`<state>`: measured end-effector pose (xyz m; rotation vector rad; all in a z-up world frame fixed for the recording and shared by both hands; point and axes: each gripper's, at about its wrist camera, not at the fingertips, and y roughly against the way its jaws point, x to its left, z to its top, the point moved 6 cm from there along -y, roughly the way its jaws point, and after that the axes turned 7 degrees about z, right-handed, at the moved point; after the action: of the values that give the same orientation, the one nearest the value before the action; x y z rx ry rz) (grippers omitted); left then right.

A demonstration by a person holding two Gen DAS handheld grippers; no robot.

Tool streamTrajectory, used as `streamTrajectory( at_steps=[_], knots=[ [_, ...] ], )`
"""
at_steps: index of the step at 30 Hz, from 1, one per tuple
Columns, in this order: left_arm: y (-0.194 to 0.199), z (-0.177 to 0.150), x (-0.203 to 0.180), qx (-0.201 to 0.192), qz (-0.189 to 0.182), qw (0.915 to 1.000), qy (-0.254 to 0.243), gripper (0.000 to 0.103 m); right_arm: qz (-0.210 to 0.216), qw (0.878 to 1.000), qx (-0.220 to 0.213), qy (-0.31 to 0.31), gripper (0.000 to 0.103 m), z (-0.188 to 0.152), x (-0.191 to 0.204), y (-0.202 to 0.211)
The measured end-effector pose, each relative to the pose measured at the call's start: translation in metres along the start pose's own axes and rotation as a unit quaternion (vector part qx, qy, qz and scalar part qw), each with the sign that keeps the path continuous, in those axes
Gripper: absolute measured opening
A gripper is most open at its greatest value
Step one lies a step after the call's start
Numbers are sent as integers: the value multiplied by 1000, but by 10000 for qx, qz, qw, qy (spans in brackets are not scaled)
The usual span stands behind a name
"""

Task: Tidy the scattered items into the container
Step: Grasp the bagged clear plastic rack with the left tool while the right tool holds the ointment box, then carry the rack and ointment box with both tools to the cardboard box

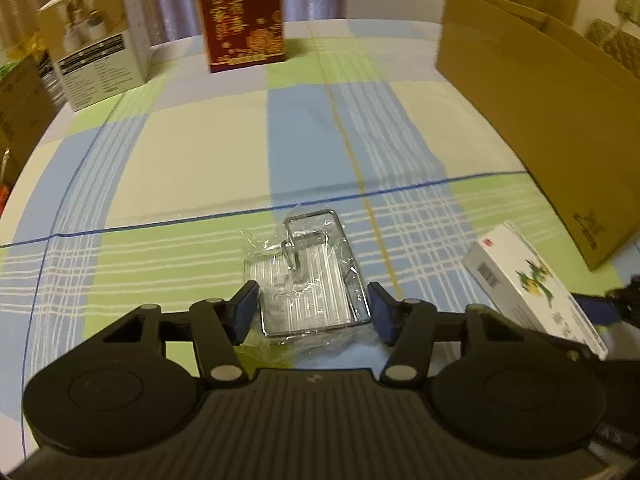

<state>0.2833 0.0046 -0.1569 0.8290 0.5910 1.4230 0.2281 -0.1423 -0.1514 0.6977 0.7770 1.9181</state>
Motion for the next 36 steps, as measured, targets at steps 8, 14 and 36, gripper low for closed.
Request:
streamTrajectory(
  at_steps=[8, 14, 36],
  knots=[
    [31, -24, -19, -91, -246, 9992, -298, 53, 78, 10000, 42, 21, 41, -5, 4, 8],
    [43, -42, -27, 58, -273, 9992, -291, 53, 63, 9999, 109, 44, 41, -13, 6, 20],
    [94, -54, -26, -18, -329, 9987, -399, 53, -22, 9996, 146, -256, 41, -29, 9, 71]
  ],
)
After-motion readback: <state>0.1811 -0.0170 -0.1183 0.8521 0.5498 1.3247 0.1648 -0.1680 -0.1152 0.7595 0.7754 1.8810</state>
